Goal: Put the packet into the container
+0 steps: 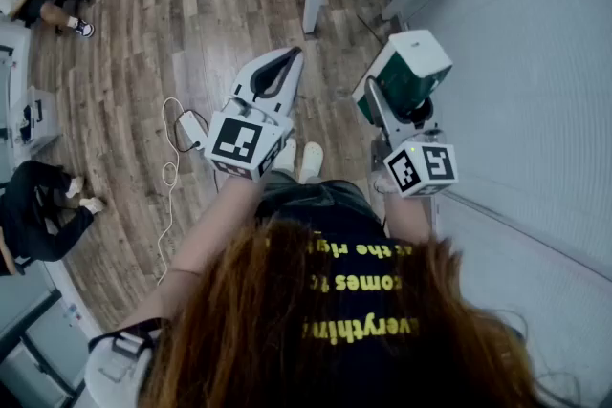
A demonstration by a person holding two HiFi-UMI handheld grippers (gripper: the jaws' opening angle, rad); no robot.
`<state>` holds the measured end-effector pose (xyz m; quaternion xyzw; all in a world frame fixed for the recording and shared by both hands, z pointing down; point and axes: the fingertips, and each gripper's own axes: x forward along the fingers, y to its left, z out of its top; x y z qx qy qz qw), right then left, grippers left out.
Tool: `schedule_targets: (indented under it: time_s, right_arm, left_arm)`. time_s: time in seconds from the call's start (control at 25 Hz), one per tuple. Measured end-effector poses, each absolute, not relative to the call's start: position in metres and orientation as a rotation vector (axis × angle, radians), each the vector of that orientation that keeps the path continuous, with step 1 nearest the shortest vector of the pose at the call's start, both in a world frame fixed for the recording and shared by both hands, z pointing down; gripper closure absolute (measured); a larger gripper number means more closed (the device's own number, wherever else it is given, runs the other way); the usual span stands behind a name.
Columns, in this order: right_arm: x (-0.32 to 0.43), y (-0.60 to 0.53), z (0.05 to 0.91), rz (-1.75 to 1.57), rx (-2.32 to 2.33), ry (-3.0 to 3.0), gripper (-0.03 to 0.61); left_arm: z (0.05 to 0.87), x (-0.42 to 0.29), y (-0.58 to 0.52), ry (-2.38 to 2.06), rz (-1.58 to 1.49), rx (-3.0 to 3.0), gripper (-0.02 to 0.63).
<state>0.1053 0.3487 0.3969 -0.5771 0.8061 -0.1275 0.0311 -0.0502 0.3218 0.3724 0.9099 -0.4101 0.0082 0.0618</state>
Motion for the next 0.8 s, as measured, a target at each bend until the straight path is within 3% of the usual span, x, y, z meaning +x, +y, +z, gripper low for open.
schedule_targets:
  time_s: [0.8]
  right_arm:
    - [0.144, 0.329, 0.381, -0.212, -1.786, 2.563, 0.173]
  left_arm:
    - [0.346, -0.040, 0.293, -1.411, -0.016, 2.764, 0.612]
